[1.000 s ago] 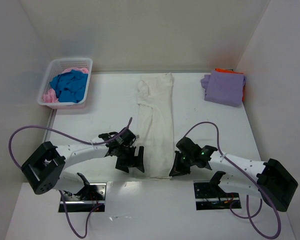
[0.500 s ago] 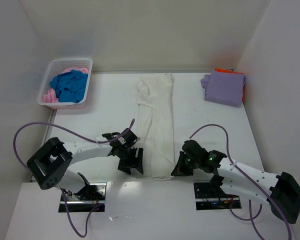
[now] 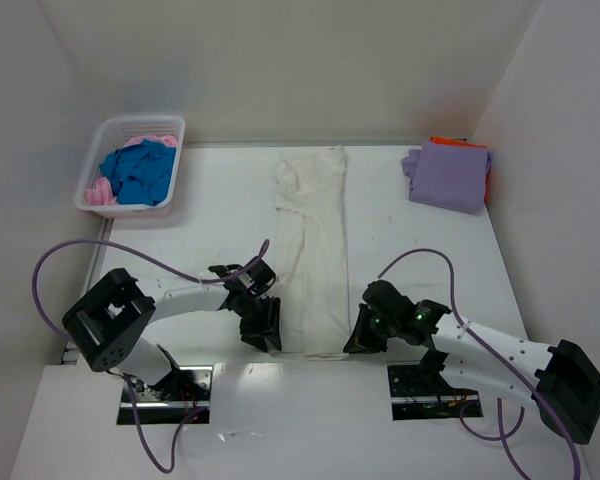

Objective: Fold and stack the t-shirts
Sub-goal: Grab the bottom of the folded rectangular tshirt with both arms, then fold the folded rectangular tshirt in 1/3 of the way

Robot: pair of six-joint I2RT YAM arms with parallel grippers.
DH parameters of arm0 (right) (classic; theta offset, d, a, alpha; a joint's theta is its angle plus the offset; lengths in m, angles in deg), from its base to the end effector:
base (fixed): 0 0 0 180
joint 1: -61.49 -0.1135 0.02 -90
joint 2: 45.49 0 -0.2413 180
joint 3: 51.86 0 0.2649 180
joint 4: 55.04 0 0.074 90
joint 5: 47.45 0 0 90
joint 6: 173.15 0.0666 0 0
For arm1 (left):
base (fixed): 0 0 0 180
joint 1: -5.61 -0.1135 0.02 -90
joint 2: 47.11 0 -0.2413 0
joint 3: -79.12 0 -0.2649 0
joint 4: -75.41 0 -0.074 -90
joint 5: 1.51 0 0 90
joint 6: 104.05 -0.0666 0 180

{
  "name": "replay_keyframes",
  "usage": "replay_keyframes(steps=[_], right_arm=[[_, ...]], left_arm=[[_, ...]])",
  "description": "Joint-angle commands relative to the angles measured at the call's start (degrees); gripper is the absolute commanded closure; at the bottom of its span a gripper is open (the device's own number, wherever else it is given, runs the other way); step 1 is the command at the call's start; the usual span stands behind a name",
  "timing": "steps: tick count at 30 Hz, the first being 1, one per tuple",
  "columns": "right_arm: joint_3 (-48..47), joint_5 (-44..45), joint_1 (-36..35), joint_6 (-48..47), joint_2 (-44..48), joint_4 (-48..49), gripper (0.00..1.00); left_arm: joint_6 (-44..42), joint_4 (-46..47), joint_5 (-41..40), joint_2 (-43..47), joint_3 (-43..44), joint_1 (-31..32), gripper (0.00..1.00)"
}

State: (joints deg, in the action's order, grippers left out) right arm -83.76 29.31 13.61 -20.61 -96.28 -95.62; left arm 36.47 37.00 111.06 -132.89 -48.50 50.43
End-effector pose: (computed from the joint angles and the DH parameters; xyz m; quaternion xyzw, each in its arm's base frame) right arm 0.1152 0.1501 0.0951 0.0922 0.9543 0.2782 0.0579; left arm 0.1704 -0.2054 0.0796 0.0173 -0.9687 0.2447 0.0385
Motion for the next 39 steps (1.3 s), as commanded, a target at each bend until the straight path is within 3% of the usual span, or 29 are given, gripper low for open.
replay_keyframes(steps=[1, 5, 6, 7, 11, 24, 32, 39], right_arm=[[-0.8, 1.2, -0.6, 0.3, 1.6, -0.6, 1.0], [-0.2, 1.2, -0.6, 0.9, 1.6, 0.4, 1.0], [-0.2, 1.2, -0.6, 0.9, 1.6, 0.4, 1.0], [-0.2, 1.2, -0.6, 0.9, 1.6, 0.4, 1.0], [-0.8, 1.2, -0.6, 0.9, 1.0, 0.4, 1.0], [-13.0, 6.9, -0.6, -1.4, -1.8, -3.6, 1.0], [-24.0, 7.8, 12.6, -10.4, -8.0, -3.7, 1.0], [-33.2, 11.1, 16.3, -16.6, -19.2, -1.8, 1.0]], left_arm=[[0.1, -0.3, -2.2, -1.8, -0.4, -1.0, 0.49], [-0.4, -0.3, -2.2, -2.4, -0.4, -1.5, 0.69], [-0.4, -0.3, -2.2, -2.9, -0.4, -1.5, 0.8], [-0.4, -0.3, -2.2, -2.9, -0.4, -1.5, 1.0], [-0.4, -0.3, -2.2, -2.9, 0.2, -1.5, 1.0], [-0.9, -5.4, -5.9, 8.6, 9.7, -1.5, 1.0], [-6.4, -8.3, -12.0, 8.1, 19.6, -6.0, 1.0], [-10.5, -5.4, -13.9, 5.9, 24.5, -12.3, 1.0]])
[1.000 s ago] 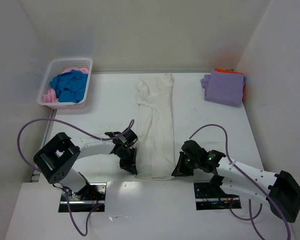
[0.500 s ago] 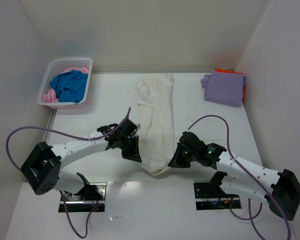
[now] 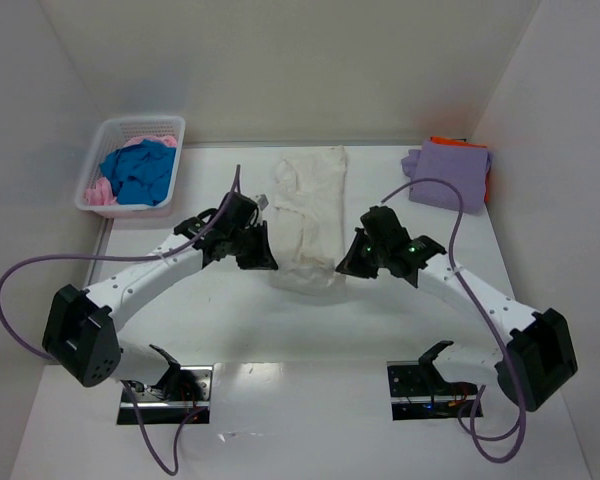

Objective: Fold and stack the t-shirts
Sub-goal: Fold the folded rectangular tshirt in 1/3 of the way

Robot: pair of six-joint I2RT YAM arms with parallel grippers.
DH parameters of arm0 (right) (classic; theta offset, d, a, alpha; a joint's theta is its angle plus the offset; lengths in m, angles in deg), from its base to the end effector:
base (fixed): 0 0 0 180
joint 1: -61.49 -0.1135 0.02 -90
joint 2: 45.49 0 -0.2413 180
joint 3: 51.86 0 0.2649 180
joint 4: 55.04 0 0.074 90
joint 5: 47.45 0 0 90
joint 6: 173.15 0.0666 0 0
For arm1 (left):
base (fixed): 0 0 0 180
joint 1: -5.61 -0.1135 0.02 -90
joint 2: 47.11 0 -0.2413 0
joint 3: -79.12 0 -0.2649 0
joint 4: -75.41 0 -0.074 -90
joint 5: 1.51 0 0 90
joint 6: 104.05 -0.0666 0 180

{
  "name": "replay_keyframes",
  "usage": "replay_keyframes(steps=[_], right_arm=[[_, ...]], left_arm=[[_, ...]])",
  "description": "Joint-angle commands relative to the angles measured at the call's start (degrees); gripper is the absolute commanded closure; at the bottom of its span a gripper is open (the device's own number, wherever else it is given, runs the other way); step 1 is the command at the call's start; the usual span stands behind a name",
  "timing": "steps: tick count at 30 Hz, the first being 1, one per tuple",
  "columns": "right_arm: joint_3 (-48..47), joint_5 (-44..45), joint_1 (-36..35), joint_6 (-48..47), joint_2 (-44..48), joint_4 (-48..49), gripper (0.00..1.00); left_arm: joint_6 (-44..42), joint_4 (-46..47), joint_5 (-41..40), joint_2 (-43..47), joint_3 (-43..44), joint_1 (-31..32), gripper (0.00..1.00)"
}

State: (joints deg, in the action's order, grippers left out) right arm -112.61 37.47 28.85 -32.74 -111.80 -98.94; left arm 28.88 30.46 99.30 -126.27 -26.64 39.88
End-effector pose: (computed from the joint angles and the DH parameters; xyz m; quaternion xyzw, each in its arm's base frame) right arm 0.2308 0.1549 0.2022 0.1296 0.9283 0.2606 0.2316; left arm 0.2644 -0.1952 0.2212 -0.0384 0.9349 -0.2822 0.2117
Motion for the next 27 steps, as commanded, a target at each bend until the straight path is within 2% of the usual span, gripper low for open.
replay_keyframes(steps=[1, 6, 13, 27], right_arm=[[-5.9, 3.0, 1.6, -5.0, -4.7, 1.5, 1.0], [-8.6, 4.2, 5.0, -6.8, -8.0, 3.9, 1.0], [-13.2, 4.1, 8.9, -10.2, -13.6, 8.0, 1.0], [-22.4, 2.5, 10.7, -13.6, -25.7, 12.2, 1.0]], left_arm=[[-4.3, 2.2, -2.2, -0.7, 3.4, -3.0, 1.0], [-6.4, 4.2, -2.9, -4.1, 5.6, -5.6, 1.0], [-8.8, 7.2, 0.2, -11.0, 9.0, -8.4, 1.0], [-12.5, 9.3, 3.1, -22.0, 18.7, -11.1, 1.0]])
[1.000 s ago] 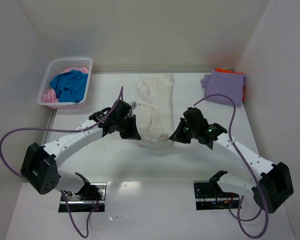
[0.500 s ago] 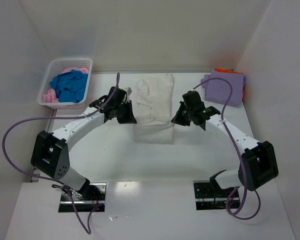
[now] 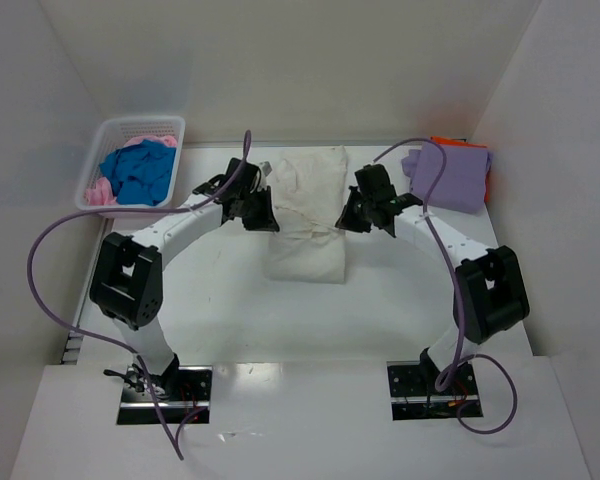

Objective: Fold and stack the t-shirts
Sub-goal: Fold the folded rectangular tshirt in 1/3 of the way

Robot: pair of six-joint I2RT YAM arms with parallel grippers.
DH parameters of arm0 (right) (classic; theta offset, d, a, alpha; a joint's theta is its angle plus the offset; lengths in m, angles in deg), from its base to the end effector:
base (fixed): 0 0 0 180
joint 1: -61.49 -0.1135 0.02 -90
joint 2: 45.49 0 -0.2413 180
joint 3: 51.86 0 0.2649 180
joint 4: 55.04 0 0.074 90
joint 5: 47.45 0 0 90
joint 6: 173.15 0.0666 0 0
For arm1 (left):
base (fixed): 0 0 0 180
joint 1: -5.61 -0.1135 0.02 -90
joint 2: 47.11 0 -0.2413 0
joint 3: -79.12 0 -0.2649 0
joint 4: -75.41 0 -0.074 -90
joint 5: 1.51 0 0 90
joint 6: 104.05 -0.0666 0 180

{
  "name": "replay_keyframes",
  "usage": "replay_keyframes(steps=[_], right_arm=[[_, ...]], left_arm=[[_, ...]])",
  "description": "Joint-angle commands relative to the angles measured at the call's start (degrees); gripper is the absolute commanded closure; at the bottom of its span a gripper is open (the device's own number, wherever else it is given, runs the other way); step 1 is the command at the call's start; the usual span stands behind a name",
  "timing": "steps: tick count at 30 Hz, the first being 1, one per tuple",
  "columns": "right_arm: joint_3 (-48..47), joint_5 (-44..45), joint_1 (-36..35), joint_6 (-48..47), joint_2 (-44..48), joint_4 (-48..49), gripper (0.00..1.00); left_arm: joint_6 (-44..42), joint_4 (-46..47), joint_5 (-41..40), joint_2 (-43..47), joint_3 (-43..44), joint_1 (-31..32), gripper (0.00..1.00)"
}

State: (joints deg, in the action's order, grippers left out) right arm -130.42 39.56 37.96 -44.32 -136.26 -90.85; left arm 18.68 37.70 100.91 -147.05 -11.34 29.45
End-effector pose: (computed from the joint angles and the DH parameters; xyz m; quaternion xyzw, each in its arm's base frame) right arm 0.3435 0.1533 0.1943 0.1150 0.9263 0.2062 0.2937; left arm 0.3738 -0.1809 0.1999 -0.0334 0.9286 -0.2574 0.2651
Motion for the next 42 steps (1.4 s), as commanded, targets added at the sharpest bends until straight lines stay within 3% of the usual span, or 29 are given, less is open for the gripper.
replay_keyframes(steps=[1, 19, 31, 37, 41, 42], right_arm=[[-5.2, 0.4, 1.6, -2.5, -1.9, 4.1, 1.0], [-10.6, -1.1, 3.7, -4.1, -16.1, 9.6, 0.97], [-13.2, 1.6, 6.8, -7.0, -18.9, 12.8, 0.96], [-13.2, 1.0, 7.4, -7.0, -20.3, 15.9, 0.92], [-12.7, -0.1, 7.4, -6.0, -21.7, 17.6, 0.92], [-12.7, -0.1, 7.4, -6.0, -22.3, 18.4, 0.87]], left_arm=[[-2.3, 2.0, 1.5, -2.4, 4.1, -0.7, 1.0], [-4.4, 3.6, 3.7, -17.1, 13.5, -3.7, 0.97], [-4.4, 7.5, 2.3, -20.7, 15.4, -6.6, 0.93], [-4.4, 9.5, 5.9, -21.8, 15.4, -7.1, 0.69], [-4.4, 11.4, 6.5, -23.0, 16.0, -7.1, 0.64], [-4.4, 11.4, 6.5, -23.0, 16.0, -7.1, 0.59]])
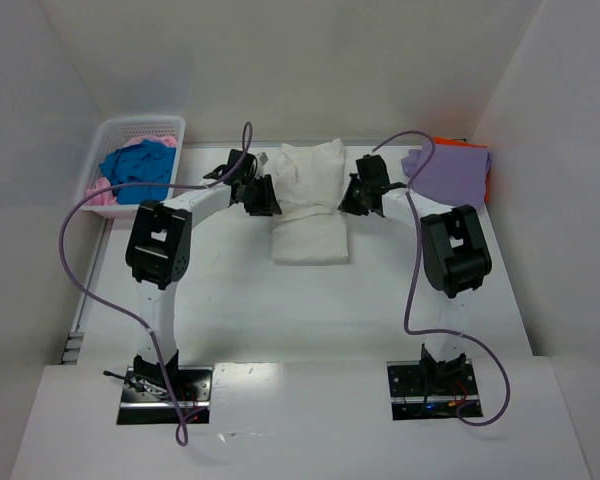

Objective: Fold and stack the t-shirts
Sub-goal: Fold the folded rectangular tshirt in 1/3 of the way

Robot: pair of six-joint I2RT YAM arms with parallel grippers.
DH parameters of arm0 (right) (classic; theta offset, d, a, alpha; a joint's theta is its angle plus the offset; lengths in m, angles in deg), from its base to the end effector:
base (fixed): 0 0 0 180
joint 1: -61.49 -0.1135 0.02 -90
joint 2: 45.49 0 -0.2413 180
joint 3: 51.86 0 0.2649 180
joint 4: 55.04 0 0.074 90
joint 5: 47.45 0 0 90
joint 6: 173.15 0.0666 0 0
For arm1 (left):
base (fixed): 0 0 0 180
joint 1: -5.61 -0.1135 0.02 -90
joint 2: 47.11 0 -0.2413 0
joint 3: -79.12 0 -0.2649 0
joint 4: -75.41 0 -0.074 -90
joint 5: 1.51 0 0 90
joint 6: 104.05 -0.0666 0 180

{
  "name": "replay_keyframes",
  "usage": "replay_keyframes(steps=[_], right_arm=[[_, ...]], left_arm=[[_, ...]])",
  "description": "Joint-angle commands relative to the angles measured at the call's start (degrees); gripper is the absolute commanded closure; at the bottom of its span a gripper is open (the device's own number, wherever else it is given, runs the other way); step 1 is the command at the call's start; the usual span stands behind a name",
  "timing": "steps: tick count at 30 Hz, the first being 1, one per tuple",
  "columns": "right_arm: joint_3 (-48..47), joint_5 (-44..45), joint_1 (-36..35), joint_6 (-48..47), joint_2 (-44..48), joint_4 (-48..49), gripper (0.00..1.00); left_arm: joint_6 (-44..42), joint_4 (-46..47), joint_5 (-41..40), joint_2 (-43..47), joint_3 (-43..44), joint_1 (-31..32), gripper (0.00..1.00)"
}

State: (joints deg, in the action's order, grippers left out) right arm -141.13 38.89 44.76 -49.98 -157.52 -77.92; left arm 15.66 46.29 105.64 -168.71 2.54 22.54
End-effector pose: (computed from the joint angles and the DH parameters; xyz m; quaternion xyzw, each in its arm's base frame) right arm 0.4326 0.1345 0.1343 0.1204 0.9177 0.1860 0.3296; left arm 0.4644 -0.1619 0.1352 -0.0486 0.9213 -0.2700 0.2756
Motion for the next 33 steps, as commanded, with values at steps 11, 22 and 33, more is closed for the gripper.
replay_keyframes(steps=[11, 22, 33], right_arm=[[-5.8, 3.0, 1.1, -0.3, -1.0, 9.0, 0.68], [-12.9, 3.0, 3.4, 0.2, -4.7, 9.6, 0.41], [-3.2, 2.0, 4.5, -3.4, 4.6, 10.0, 0.32]], left_arm=[[-0.1, 5.5, 3.0, -4.5, 7.8, -0.8, 0.45], [1.2, 8.3, 3.6, -3.7, 10.8, -4.2, 0.26], [-4.2, 8.3, 12.2, 6.4, -0.4, -1.3, 0.18]])
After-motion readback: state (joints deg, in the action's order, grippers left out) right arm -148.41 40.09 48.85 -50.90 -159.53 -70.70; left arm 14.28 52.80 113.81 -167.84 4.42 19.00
